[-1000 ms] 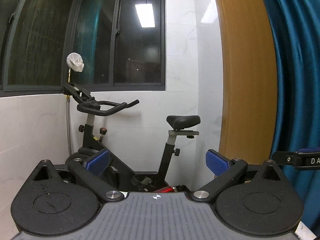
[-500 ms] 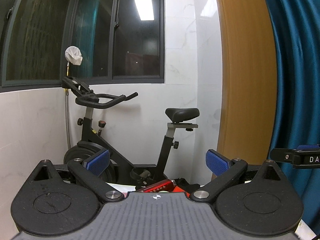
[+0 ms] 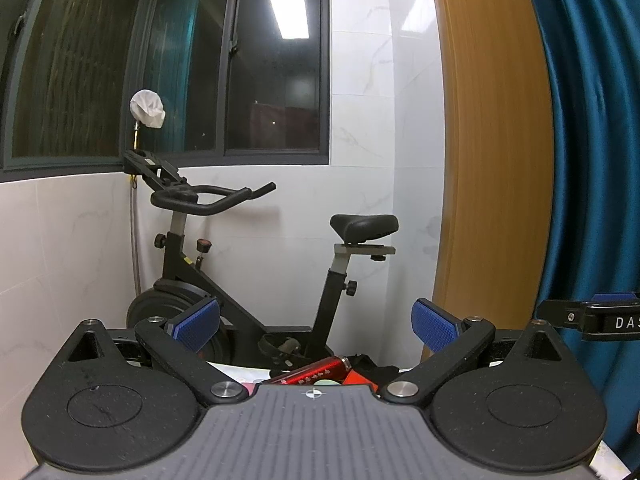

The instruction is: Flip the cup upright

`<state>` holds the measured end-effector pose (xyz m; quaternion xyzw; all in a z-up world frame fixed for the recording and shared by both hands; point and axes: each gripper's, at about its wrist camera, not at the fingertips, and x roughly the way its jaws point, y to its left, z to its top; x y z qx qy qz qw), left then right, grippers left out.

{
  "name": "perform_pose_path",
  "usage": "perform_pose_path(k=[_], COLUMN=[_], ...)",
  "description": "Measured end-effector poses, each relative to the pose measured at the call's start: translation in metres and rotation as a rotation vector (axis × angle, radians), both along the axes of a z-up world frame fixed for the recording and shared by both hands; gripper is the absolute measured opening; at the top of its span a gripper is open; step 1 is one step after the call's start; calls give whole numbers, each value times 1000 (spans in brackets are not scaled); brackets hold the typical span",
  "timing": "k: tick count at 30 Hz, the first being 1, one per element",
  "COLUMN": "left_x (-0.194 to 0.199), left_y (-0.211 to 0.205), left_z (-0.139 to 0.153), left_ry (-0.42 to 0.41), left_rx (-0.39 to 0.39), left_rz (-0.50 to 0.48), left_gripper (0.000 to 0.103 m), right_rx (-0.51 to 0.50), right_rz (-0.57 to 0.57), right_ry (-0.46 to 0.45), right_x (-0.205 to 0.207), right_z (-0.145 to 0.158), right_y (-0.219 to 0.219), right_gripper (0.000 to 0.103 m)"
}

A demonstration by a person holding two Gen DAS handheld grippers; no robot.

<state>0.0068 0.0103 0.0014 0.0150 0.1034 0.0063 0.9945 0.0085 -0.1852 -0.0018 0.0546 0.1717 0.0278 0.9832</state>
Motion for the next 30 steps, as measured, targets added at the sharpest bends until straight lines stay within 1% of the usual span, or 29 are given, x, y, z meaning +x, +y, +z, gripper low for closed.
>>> perform_pose_path(k=[17, 30], left_x=[-3, -3], left_y=[-3, -3], left_z=[0, 1], left_ry=[1, 3], left_rx=[2, 2], left_rz=[-2, -7], left_gripper=[103, 103], right_rx=[3, 6], right_rz=[2, 2], right_ry=[4, 17], right_x=[0, -2], right_z=[-1, -9], right_y=[1, 0], right_gripper=[103, 103])
